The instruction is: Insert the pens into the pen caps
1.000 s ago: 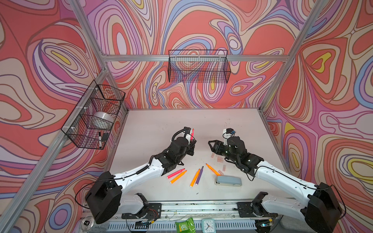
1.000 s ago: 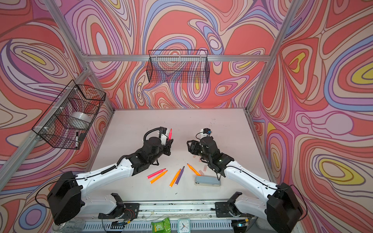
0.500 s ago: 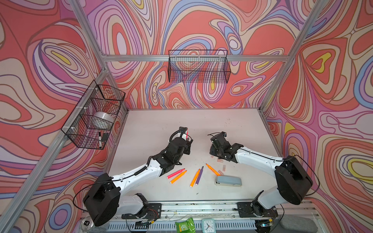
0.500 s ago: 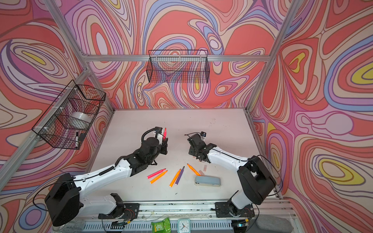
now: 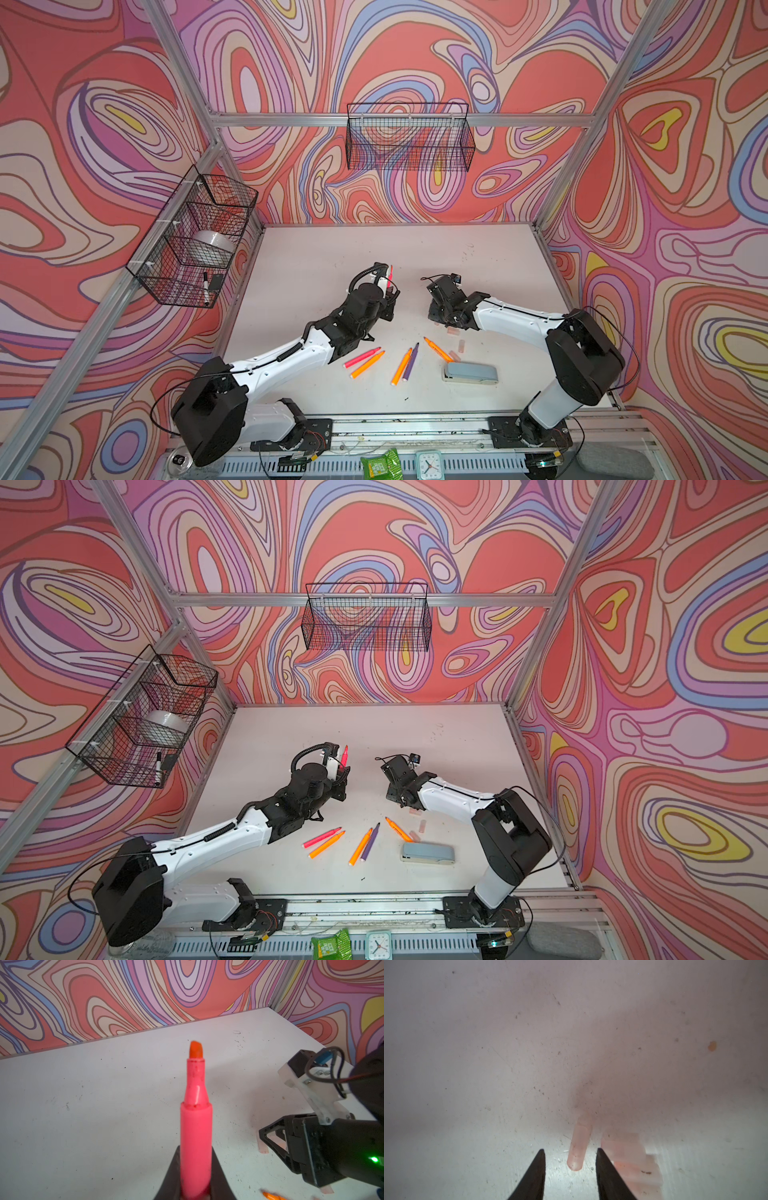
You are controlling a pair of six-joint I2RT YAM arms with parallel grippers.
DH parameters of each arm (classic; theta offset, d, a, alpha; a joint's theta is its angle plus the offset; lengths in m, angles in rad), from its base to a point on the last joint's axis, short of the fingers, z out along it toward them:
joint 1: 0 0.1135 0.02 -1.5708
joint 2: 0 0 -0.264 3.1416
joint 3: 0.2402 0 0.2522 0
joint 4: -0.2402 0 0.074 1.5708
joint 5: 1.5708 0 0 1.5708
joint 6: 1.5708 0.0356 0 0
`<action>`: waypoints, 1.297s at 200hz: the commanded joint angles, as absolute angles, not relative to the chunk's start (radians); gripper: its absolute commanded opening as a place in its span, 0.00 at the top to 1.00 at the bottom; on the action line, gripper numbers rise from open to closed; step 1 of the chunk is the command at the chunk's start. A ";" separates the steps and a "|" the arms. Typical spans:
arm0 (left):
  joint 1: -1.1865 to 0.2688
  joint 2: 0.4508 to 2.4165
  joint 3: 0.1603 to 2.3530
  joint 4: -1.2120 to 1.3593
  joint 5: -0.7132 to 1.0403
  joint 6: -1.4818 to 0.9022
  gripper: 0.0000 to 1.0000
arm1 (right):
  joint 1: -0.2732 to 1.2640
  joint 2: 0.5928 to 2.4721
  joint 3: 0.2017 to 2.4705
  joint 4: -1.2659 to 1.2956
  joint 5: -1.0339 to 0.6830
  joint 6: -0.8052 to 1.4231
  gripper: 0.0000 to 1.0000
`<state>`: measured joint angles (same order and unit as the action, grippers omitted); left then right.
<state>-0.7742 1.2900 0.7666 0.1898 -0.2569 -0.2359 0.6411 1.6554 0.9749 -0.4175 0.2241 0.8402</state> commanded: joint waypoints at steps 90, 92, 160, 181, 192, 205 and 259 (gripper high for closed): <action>-0.786 1.286 0.750 0.234 -0.212 -0.197 1.00 | 0.644 1.766 1.051 -0.443 0.213 0.829 0.67; -0.787 1.284 0.749 0.236 -0.213 -0.196 1.00 | 0.645 1.766 1.052 -0.444 0.214 0.828 0.67; -0.788 1.267 0.728 0.262 -0.238 -0.196 1.00 | 0.644 1.813 1.069 -0.471 0.232 0.827 0.67; -0.789 1.264 0.728 0.262 -0.238 -0.193 1.00 | 0.645 1.834 1.081 -0.485 0.233 0.829 0.67; -0.790 1.264 0.729 0.261 -0.238 -0.191 1.00 | 0.645 1.841 1.083 -0.486 0.236 0.828 0.67; -0.790 1.266 0.731 0.257 -0.239 -0.190 1.00 | 0.645 1.847 1.087 -0.490 0.243 0.829 0.68; -0.790 1.270 0.736 0.248 -0.238 -0.183 1.00 | 0.644 1.831 1.088 -0.515 0.294 0.813 0.72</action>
